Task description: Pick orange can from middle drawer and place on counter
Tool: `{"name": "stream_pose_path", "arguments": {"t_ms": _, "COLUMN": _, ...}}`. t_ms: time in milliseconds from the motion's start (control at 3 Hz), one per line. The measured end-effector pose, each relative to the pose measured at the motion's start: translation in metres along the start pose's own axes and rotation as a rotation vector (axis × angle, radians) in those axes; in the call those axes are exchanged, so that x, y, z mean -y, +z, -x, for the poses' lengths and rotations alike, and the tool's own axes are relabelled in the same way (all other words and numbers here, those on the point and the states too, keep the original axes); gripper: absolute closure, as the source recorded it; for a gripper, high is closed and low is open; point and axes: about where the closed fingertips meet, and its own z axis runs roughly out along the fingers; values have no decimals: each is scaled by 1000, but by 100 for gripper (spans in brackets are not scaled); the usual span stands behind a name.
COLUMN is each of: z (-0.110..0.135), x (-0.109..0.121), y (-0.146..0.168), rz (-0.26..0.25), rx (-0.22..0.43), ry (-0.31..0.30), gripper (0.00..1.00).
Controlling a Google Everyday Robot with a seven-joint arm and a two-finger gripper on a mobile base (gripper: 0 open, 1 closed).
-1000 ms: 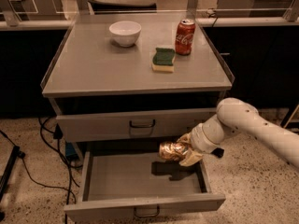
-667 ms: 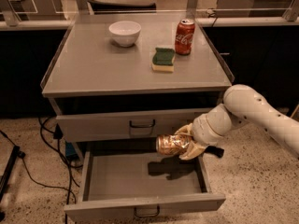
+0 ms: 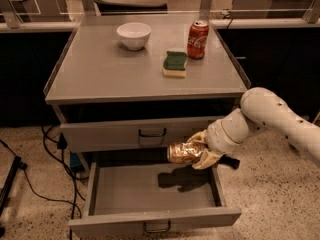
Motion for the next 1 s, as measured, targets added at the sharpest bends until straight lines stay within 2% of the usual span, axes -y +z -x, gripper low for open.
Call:
{"name": "stream_pose_path", "arguments": {"t_ms": 333, "z": 22, "x": 8, "y": -32, "rz": -25, "rx": -30, "ry": -22, "gripper": 100}}
{"name": "stream_pose_path", "arguments": {"t_ms": 667, "z": 58, "x": 30, "y": -92, "rz": -87, "rx": -87, "ry": -70, "gripper": 100}}
{"name": "stream_pose_path", "arguments": {"t_ms": 1000, "z": 106, "x": 66, "y": -166, "rz": -176, "rx": -146, "ry": -153, "gripper": 100}}
